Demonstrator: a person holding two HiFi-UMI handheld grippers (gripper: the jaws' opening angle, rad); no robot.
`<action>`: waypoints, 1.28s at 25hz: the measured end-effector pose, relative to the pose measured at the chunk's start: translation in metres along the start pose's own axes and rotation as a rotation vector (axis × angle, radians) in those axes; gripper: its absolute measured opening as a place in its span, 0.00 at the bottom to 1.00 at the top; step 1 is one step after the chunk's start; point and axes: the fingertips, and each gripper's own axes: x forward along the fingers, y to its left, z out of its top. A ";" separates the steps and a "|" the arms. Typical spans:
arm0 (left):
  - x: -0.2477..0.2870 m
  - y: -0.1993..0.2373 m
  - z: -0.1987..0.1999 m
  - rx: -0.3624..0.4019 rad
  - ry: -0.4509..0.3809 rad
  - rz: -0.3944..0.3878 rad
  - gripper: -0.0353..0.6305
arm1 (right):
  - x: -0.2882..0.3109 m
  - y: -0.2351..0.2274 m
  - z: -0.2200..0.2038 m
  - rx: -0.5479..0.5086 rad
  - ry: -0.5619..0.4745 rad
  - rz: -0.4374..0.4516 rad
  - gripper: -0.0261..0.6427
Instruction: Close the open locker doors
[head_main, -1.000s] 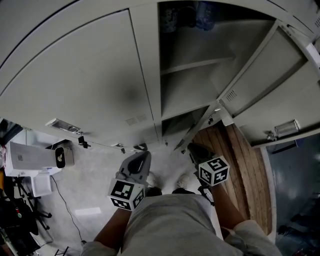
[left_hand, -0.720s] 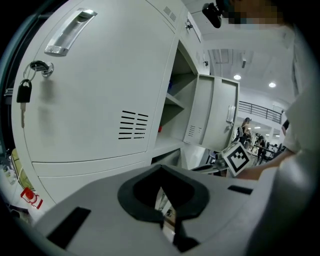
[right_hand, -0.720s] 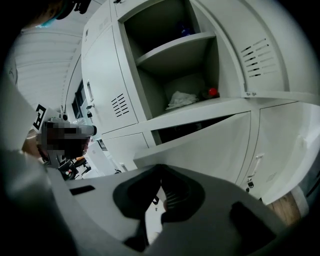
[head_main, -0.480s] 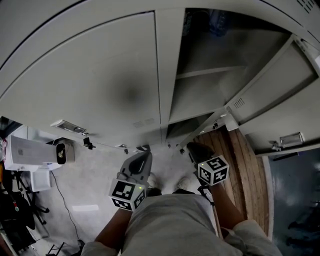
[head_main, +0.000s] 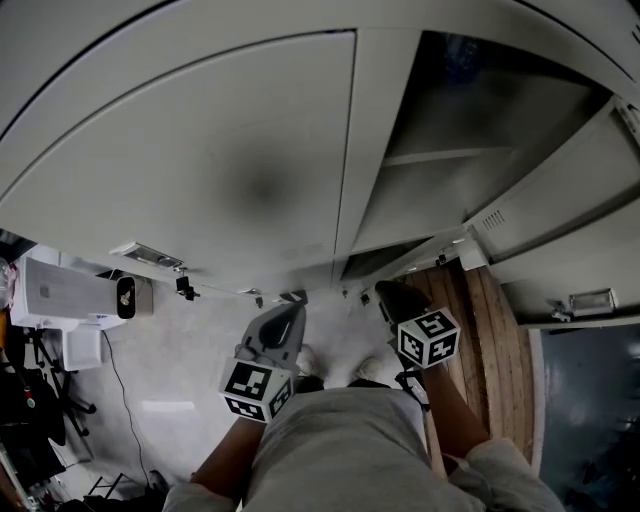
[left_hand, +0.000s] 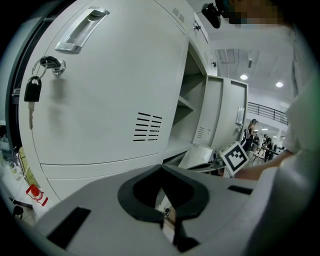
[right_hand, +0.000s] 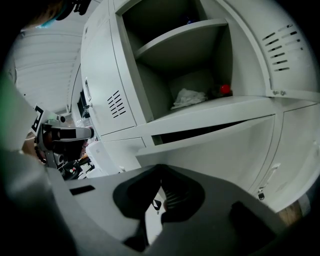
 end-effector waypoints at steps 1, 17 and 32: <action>0.000 0.002 0.000 -0.002 -0.001 0.004 0.07 | 0.002 0.000 0.001 -0.002 0.001 0.003 0.08; -0.002 0.022 0.002 -0.024 -0.002 0.065 0.07 | 0.028 -0.005 0.019 -0.022 0.006 0.039 0.08; -0.007 0.030 0.001 -0.039 -0.010 0.111 0.07 | 0.045 -0.011 0.030 -0.031 0.004 0.058 0.08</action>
